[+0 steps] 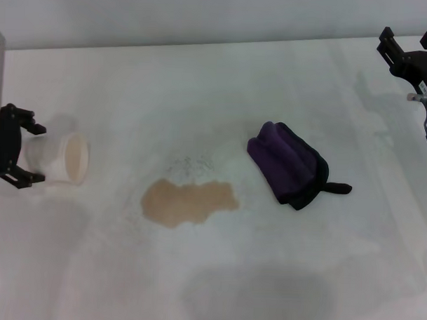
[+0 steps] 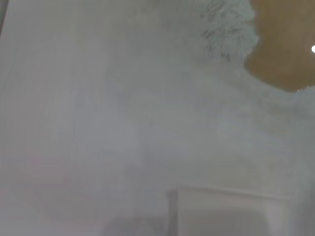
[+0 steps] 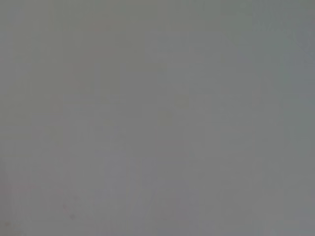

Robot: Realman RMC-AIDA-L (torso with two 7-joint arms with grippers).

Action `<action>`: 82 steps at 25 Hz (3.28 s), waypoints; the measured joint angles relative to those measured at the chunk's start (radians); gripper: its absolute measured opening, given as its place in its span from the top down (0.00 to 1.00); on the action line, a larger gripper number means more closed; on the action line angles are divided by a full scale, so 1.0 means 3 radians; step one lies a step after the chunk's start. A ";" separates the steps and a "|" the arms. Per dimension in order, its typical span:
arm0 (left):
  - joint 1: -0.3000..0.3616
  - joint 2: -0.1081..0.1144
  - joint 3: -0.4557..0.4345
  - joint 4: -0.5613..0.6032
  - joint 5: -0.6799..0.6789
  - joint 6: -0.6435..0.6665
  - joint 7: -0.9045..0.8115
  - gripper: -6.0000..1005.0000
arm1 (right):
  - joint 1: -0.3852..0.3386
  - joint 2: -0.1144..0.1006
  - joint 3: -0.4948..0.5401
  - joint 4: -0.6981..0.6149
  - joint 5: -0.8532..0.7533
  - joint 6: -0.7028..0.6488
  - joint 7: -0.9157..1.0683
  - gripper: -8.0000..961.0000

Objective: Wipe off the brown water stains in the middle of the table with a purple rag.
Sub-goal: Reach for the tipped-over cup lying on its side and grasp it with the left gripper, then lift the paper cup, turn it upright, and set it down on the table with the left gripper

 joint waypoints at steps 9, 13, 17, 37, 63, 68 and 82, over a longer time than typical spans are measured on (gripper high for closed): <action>0.0011 -0.0004 -0.0001 0.0217 -0.0010 -0.0163 0.0002 0.12 | -0.0001 0.0000 0.0000 0.0000 -0.0006 -0.0013 0.0023 0.11; 0.0023 -0.0004 -0.0001 0.0255 0.0005 -0.0178 -0.0013 0.12 | -0.0001 0.0000 0.0000 -0.0006 -0.0006 -0.0013 0.0024 0.11; 0.0041 -0.0007 -0.0004 0.0237 -0.0082 -0.0188 -0.0031 0.15 | -0.0005 0.0000 0.0000 -0.0014 -0.0006 -0.0013 0.0025 0.11; 0.1331 0.0012 -0.0007 0.1043 -0.3459 0.0365 0.0561 0.30 | -0.0108 -0.0005 -0.0045 -0.0049 -0.0026 0.0052 0.0025 0.11; 0.2159 -0.0063 -0.0011 0.2903 -0.5916 -0.1049 0.1454 0.30 | -0.0119 0.0000 -0.0051 -0.0023 -0.0185 0.0174 0.0025 0.11; 0.2156 -0.0064 -0.0011 0.2965 -0.5921 -0.1201 0.1455 0.30 | -0.0120 0.0000 -0.0047 -0.0018 -0.0185 0.0171 0.0025 0.11; 0.2282 -0.0066 -0.0011 0.3157 -0.5916 -0.1280 0.1874 0.29 | -0.0135 0.0000 -0.0046 -0.0010 -0.0190 0.0171 0.0025 0.11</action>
